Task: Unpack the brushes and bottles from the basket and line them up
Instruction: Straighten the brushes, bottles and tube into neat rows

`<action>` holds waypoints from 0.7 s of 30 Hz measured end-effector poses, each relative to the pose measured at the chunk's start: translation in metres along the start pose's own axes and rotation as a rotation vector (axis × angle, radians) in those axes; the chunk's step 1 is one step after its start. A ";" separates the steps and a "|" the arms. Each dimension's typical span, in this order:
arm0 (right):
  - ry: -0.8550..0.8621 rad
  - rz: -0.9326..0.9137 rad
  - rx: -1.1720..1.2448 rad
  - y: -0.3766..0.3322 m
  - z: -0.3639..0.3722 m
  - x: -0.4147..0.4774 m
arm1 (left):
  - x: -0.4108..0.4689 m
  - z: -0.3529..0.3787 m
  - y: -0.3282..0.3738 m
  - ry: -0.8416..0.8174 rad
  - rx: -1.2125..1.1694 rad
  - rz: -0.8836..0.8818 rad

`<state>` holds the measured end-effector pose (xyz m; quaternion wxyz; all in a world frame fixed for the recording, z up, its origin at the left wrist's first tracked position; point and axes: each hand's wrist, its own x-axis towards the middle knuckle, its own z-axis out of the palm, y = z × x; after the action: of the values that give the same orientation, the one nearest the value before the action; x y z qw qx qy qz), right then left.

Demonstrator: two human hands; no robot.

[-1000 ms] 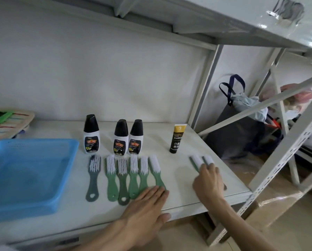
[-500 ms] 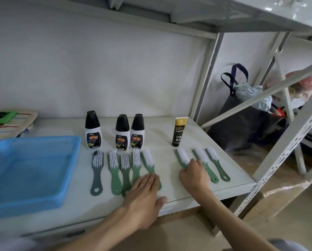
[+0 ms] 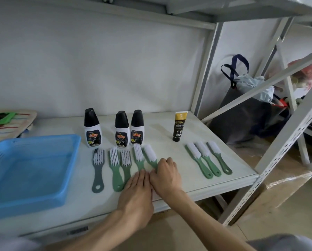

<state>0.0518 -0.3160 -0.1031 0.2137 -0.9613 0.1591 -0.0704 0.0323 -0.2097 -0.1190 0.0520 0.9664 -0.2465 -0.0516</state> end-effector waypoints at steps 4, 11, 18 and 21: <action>0.065 0.079 -0.017 0.026 -0.012 0.007 | 0.009 0.002 -0.002 0.112 -0.054 0.109; 0.159 0.228 -0.051 0.078 -0.039 0.010 | 0.009 -0.002 0.011 0.130 -0.137 0.234; 0.104 0.016 0.083 0.037 -0.012 -0.007 | 0.008 -0.005 0.018 0.078 -0.186 0.179; 0.068 -0.004 0.035 0.030 -0.002 -0.002 | -0.002 -0.014 0.008 0.141 -0.203 -0.045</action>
<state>0.0411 -0.3415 -0.1148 0.2247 -0.9548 0.1632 -0.1060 0.0288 -0.2144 -0.1036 0.1658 0.9626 -0.2139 -0.0093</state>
